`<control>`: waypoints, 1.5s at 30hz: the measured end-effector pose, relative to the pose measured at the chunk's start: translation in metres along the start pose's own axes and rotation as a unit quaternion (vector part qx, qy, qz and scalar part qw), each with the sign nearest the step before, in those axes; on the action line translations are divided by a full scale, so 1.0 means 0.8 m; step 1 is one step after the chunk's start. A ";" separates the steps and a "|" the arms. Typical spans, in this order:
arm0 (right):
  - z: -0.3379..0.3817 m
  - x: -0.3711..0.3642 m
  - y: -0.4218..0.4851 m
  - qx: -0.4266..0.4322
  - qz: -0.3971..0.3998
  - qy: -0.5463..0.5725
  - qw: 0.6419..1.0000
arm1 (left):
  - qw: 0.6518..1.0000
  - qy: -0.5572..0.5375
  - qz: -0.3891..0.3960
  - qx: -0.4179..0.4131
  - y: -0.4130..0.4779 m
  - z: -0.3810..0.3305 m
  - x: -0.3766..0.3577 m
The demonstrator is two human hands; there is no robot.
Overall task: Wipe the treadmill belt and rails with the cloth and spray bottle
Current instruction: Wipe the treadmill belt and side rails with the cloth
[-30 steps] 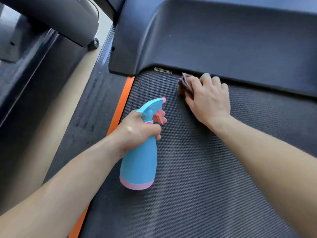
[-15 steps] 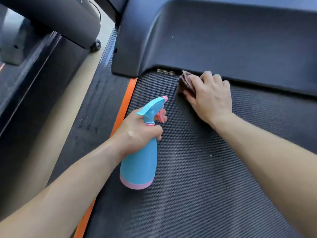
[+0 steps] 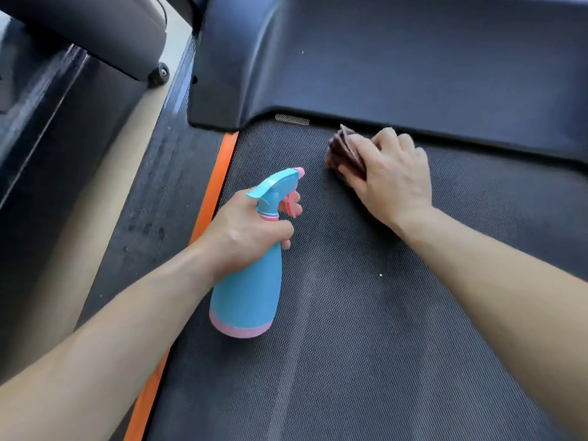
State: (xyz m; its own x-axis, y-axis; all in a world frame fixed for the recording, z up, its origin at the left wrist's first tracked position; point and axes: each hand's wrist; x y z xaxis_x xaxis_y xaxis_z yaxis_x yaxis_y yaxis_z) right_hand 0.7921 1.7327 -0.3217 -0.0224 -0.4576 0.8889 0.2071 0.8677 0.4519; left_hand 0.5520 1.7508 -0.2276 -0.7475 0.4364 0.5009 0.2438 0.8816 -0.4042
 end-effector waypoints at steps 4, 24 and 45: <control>0.002 0.052 -0.108 0.132 0.003 0.059 0.989 | 1.000 0.015 0.017 0.000 0.001 -0.006 -0.006; -0.100 0.047 -0.050 0.024 0.010 -0.015 1.000 | 0.996 0.055 0.054 -0.053 -0.005 -0.016 -0.033; -0.074 0.073 -0.126 0.042 0.018 0.034 0.998 | 0.991 0.085 0.067 -0.073 0.012 -0.060 -0.065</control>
State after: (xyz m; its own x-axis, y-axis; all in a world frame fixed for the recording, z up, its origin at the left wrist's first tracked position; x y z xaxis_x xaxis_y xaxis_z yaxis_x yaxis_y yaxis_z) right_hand 0.8275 1.6071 -0.3197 0.0509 -0.4364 0.8983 0.1240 0.8953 0.4279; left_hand 0.6227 1.7452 -0.2210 -0.5906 0.5646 0.5766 0.4298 0.8248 -0.3673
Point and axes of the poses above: each hand's wrist, its own y-axis towards the middle knuckle, its own x-axis out of the back of the hand, z = x × y, and after that the axes turned 13 degrees about -z, right-handed
